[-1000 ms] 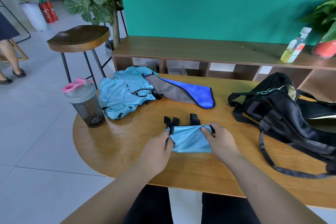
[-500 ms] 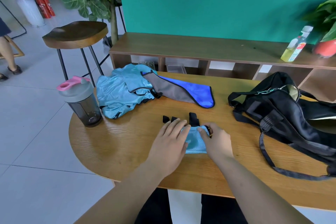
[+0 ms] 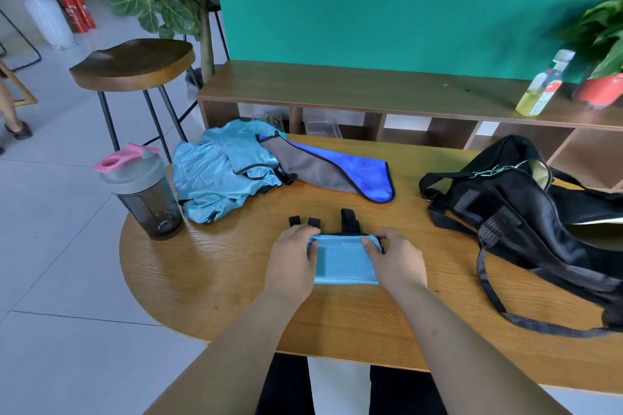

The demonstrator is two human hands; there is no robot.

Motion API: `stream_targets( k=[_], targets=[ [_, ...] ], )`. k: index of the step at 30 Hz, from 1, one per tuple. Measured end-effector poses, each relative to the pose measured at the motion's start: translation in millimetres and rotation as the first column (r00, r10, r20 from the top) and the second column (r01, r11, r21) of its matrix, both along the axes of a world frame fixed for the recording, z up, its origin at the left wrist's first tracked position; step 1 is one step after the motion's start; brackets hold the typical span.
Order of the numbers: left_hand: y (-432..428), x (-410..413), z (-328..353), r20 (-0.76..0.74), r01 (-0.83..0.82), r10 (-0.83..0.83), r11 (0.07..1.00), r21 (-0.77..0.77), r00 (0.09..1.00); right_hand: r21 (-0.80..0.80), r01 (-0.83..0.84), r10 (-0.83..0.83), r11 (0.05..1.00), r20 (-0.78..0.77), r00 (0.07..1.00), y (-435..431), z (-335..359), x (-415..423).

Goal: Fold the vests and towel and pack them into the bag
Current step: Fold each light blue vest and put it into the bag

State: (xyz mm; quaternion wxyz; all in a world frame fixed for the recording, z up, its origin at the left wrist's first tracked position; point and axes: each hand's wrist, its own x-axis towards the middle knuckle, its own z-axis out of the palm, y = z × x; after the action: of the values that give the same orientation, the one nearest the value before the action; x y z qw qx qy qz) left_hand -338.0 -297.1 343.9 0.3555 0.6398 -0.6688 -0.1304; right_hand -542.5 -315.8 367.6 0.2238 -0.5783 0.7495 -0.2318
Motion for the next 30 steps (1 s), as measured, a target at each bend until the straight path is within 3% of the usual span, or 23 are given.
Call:
stream_targets(
  k=[2, 4, 7, 10, 12, 14, 16, 18, 19, 21, 24, 30],
  targets=[
    [2.5, -1.5, 2.8, 0.190, 0.012, 0.000, 0.998, -0.061, 0.982, 0.008, 0.006, -0.006, 1.000, 0.005, 1.000, -1.1, 0.1, 1.1],
    [5.4, -7.3, 6.0, 0.393, 0.138, -0.084, 0.984, -0.110, 0.916, -0.010, 0.015, -0.015, 1.000, 0.003, 1.000, -1.3, -1.1, 2.6],
    [10.1, -13.9, 4.9, 0.561, 0.273, -0.238, 0.962, 0.021, 0.793, -0.043, 0.022, -0.023, 0.999, -0.041, 0.999, 0.3, -7.2, 2.8],
    [11.6, -9.4, -0.1, 0.557, 0.188, -0.283, 0.957, 0.221, 0.781, -0.056, 0.000, -0.006, 0.998, -0.110, 0.994, 1.8, -13.1, 2.0],
    [12.2, -7.3, -1.4, 0.533, 0.157, -0.280, 0.952, 0.264, 0.799, -0.063, 0.009, -0.018, 0.998, -0.145, 0.989, 4.7, -12.0, 2.6],
    [13.3, -7.7, -2.6, 0.523, 0.152, -0.278, 0.951, 0.271, 0.806, -0.172, -0.032, -0.014, 0.985, -0.262, 0.965, 10.8, -11.0, 4.0],
    [13.6, -8.5, -4.3, 0.509, 0.150, -0.269, 0.953, 0.262, 0.817, -0.299, -0.217, 0.072, 0.929, -0.430, 0.900, 16.0, -10.1, 9.7],
    [12.6, -8.1, -6.4, 0.475, 0.154, -0.264, 0.954, 0.258, 0.839, -0.192, -0.450, 0.286, 0.872, -0.548, 0.786, 17.0, -11.6, 15.9],
    [11.7, -7.1, -8.0, 0.452, 0.159, -0.266, 0.952, 0.261, 0.851, -0.097, -0.523, 0.389, 0.847, -0.558, 0.733, 16.7, -14.9, 17.2],
    [9.6, -4.9, -9.5, 0.395, 0.175, -0.278, 0.944, 0.278, 0.875, 0.033, -0.559, 0.502, 0.829, -0.486, 0.716, 14.9, -20.4, 16.0],
    [9.2, -4.5, -12.5, 0.395, 0.152, -0.253, 0.951, 0.271, 0.883, 0.046, -0.553, 0.518, 0.832, -0.419, 0.746, 13.0, -25.3, 11.7],
    [4.1, -10.7, -10.2, 0.474, 0.089, -0.242, 0.942, 0.323, 0.846, 0.071, -0.546, 0.520, 0.835, -0.427, 0.740, 10.2, -25.6, 11.4]
  ],
)
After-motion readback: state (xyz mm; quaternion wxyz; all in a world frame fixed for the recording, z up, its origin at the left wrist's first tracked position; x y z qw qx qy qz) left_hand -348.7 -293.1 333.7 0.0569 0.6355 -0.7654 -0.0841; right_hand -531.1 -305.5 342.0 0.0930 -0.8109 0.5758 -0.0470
